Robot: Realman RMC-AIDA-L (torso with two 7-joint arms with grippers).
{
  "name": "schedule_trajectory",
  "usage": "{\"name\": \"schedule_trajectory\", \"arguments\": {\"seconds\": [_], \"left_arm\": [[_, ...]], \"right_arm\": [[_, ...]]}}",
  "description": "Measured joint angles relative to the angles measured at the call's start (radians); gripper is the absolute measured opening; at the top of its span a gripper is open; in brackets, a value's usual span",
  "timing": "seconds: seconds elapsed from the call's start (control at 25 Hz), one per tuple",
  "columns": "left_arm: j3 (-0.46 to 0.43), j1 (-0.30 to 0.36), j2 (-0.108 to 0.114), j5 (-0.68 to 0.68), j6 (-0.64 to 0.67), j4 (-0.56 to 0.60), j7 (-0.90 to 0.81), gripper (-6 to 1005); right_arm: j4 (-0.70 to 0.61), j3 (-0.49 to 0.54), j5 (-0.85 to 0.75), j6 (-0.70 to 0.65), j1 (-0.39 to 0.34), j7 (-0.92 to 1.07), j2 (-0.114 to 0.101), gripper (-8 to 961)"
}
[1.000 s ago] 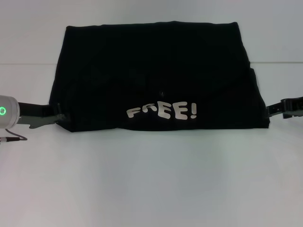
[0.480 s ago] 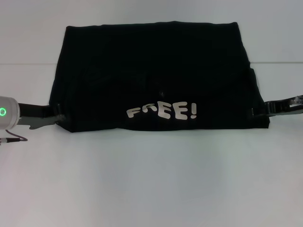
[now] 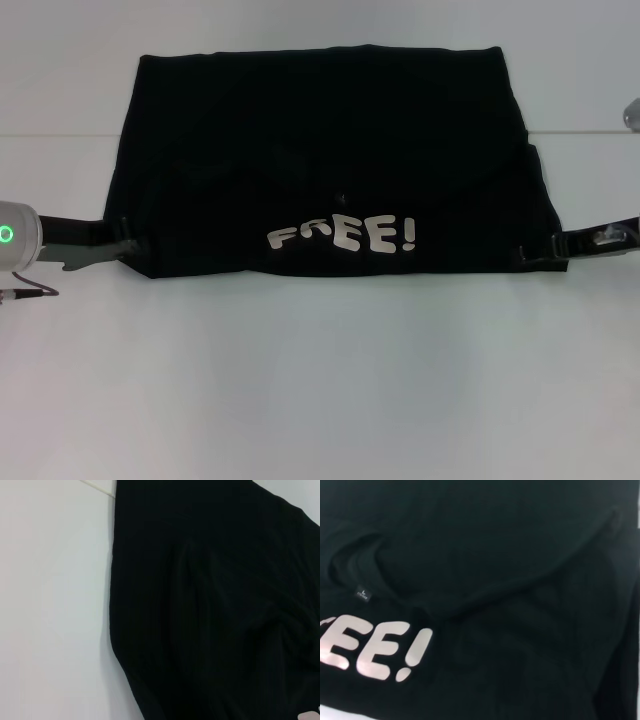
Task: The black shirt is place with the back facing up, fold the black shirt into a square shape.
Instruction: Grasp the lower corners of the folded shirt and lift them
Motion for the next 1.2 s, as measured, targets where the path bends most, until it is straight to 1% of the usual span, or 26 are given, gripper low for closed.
{"name": "schedule_trajectory", "arguments": {"seconds": [0.28, 0.48, 0.68, 1.0, 1.12, 1.2], "left_arm": [[-0.001, 0.0, -0.002, 0.0, -0.001, 0.001, 0.0, 21], [-0.001, 0.0, -0.002, 0.0, -0.001, 0.001, 0.0, 24], [0.0, 0.0, -0.002, 0.0, 0.0, 0.001, 0.0, 27], [-0.001, 0.0, -0.002, 0.0, 0.009, 0.001, 0.001, 31], [0.001, -0.002, 0.004, 0.002, 0.028, 0.001, 0.002, 33], [0.002, -0.009, 0.015, 0.008, 0.064, 0.005, 0.004, 34]], "right_arm": [[0.004, 0.007, 0.004, 0.004, 0.004, 0.0, 0.006, 573], [0.005, 0.015, 0.022, 0.004, -0.002, 0.004, 0.0, 568], [0.006, 0.016, 0.022, 0.004, -0.003, 0.005, 0.0, 363], [0.006, 0.013, 0.022, 0.003, -0.003, 0.007, -0.002, 121], [-0.002, 0.01, 0.019, -0.01, -0.005, 0.007, -0.006, 78], [-0.016, 0.012, 0.019, -0.032, -0.011, 0.007, -0.014, 50]]}}
